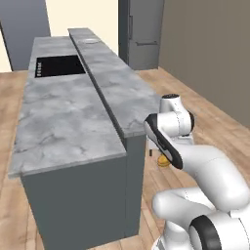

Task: Move the hot dog bun to the plate on the dining table and place the condiment next to that plate. Then navigate to the fridge and take the sausage and place it on the plate as well.

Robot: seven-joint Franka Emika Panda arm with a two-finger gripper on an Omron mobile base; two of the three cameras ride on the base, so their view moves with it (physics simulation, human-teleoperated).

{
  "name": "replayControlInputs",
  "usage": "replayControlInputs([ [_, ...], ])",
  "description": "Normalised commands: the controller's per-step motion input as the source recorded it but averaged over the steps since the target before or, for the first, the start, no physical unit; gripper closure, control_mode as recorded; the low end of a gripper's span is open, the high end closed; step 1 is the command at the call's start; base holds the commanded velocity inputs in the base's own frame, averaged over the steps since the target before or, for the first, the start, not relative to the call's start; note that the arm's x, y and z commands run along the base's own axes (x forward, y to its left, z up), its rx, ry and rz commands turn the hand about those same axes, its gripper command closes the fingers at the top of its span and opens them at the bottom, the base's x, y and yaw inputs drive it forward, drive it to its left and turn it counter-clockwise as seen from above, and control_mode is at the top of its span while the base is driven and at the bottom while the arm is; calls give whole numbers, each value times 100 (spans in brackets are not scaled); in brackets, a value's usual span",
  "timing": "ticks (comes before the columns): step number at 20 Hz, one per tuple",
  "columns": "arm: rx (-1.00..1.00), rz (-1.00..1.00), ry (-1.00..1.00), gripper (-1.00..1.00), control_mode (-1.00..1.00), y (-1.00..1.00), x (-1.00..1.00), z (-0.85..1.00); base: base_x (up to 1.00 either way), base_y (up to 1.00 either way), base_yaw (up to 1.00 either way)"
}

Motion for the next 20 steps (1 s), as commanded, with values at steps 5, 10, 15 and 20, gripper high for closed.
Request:
replayControlInputs([
  [5, 0, 0, 0, 100, 100, 0, 0, 0, 56, -100, 0],
  [10, 0, 0, 0, 100, 100, 0, 0, 0, 47, -100, 0],
  [15, 0, 0, 0, 100, 100, 0, 0, 0, 87, -100, 0],
  [20, 0, 0, 0, 100, 100, 0, 0, 0, 100, -100, 4],
])
